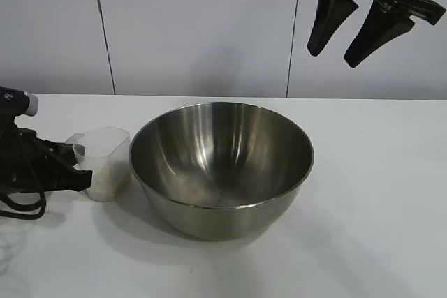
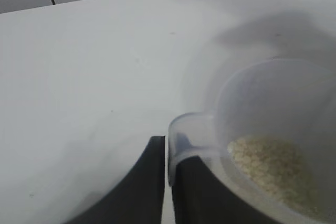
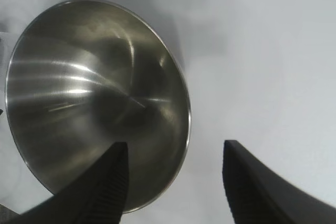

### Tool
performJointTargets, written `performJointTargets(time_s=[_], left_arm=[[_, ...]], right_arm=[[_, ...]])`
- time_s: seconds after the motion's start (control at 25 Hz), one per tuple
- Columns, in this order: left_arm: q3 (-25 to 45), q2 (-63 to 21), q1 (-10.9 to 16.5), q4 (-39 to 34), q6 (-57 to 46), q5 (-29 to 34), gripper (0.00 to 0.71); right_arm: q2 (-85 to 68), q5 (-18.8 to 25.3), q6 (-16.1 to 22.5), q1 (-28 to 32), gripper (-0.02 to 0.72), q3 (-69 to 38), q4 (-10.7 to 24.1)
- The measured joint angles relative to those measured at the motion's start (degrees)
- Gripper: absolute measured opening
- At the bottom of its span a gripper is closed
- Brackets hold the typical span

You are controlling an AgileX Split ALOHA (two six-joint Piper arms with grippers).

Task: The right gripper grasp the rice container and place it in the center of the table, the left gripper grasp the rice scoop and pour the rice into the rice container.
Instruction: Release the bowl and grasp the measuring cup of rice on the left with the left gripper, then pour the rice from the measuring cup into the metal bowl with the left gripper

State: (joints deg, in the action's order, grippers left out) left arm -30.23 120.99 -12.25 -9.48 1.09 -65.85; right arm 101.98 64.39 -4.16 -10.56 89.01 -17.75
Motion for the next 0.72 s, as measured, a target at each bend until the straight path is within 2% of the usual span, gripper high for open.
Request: performJointTargets(time_s=[0.24, 0.36, 0.52, 0.64, 0.72], left_arm=[[0.0, -6.8, 0.0, 0.1, -2.8, 1.8, 0.008], [0.1, -13.0, 0.0, -1.1, -2.9, 8.3, 0.008], [-1.2, -23.7, -0.2, -8.3, -4.5, 21.0, 0.008], [-3.9, -30.7, -2.4, -14.0, -7.9, 30.4, 0.008], [-5.6, -33.4, -5.6, -16.9, -8.9, 34.0, 0.008]], right_arm=[[0.0, -0.1, 0.0, 0.0, 0.37, 0.0, -0.6], [0.0, -0.1, 0.0, 0.0, 0.37, 0.0, -0.7], [0.0, -0.1, 0.0, 0.0, 0.37, 0.0, -0.7], [0.0, -0.3, 0.0, 0.0, 0.37, 0.0, -0.7], [0.0, -0.9, 0.0, 0.0, 0.37, 0.0, -0.9]])
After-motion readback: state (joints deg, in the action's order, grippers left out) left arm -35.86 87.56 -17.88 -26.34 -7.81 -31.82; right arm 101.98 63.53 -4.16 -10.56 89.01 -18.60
